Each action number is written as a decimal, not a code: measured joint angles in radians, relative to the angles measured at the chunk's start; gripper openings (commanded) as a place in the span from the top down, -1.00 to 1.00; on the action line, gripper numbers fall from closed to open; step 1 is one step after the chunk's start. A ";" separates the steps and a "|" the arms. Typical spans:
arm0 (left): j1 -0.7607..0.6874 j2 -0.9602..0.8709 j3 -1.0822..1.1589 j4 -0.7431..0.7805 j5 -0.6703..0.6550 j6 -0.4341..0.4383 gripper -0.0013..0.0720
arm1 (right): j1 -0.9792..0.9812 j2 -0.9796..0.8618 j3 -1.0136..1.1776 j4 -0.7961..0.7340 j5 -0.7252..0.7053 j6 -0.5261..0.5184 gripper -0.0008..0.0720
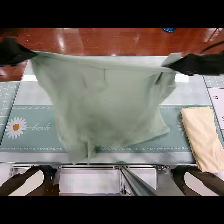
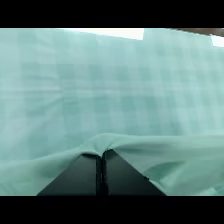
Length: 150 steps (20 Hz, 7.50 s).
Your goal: Fold the shirts.
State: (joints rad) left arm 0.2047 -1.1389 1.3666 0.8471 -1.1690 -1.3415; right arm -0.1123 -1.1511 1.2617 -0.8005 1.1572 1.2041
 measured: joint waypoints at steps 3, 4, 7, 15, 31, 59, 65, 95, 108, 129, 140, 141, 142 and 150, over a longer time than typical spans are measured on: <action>-0.033 -0.141 -0.016 -0.011 0.132 0.014 0.91 | 0.016 -0.199 0.048 0.090 -0.107 -0.027 0.93; -0.040 -0.179 -0.019 -0.013 0.164 0.015 0.91 | 0.018 -0.261 0.080 0.122 -0.127 -0.032 0.92; -0.050 -0.251 -0.023 -0.017 0.217 0.018 0.56 | 0.022 -0.430 0.192 0.216 -0.165 -0.021 -0.17; 0.079 -0.292 -0.017 0.060 -0.037 -0.019 -0.43 | -0.106 -0.526 0.300 0.196 0.034 -0.005 -0.16; 0.483 0.088 -0.818 0.031 -0.116 0.060 -0.42 | -0.411 0.119 -0.561 0.048 0.098 -0.080 -0.16; 0.175 -0.119 -0.742 -0.100 0.094 0.095 0.91 | -0.417 0.193 -0.713 -0.200 0.038 0.104 -0.15; 0.169 -0.119 -0.724 -0.106 0.074 0.102 0.91 | -0.412 0.174 -0.825 -0.137 0.026 0.105 -0.15; 0.180 0.480 0.312 -0.033 0.013 0.010 0.91 | -0.141 0.354 0.599 -0.219 0.101 0.144 0.93; -0.059 0.674 0.163 0.694 -0.193 -0.211 0.91 | -0.141 0.553 0.445 -0.369 0.403 0.282 0.93; -0.069 -0.396 0.092 0.314 0.145 -0.245 0.91 | -0.104 -0.445 0.185 0.019 -0.074 0.103 0.93; 0.005 -0.439 0.016 0.291 -0.175 -0.066 0.91 | -0.101 -0.497 0.160 -0.135 0.167 0.063 0.93; 0.006 -0.439 -0.012 0.291 -0.179 -0.060 0.91 | -0.093 -0.498 0.141 -0.151 0.171 0.064 0.93; 0.007 -0.439 -0.037 0.291 -0.185 -0.054 0.91 | -0.086 -0.498 0.124 -0.166 0.171 0.064 0.93; 0.010 -0.437 -0.106 0.291 -0.249 -0.083 -0.43 | -0.074 -0.497 0.066 -0.200 0.194 0.130 -0.16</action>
State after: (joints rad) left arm 0.2142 -1.5761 1.2610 1.1378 -1.4181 -1.4246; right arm -0.1864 -1.6478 1.3273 -1.0004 1.3510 1.3338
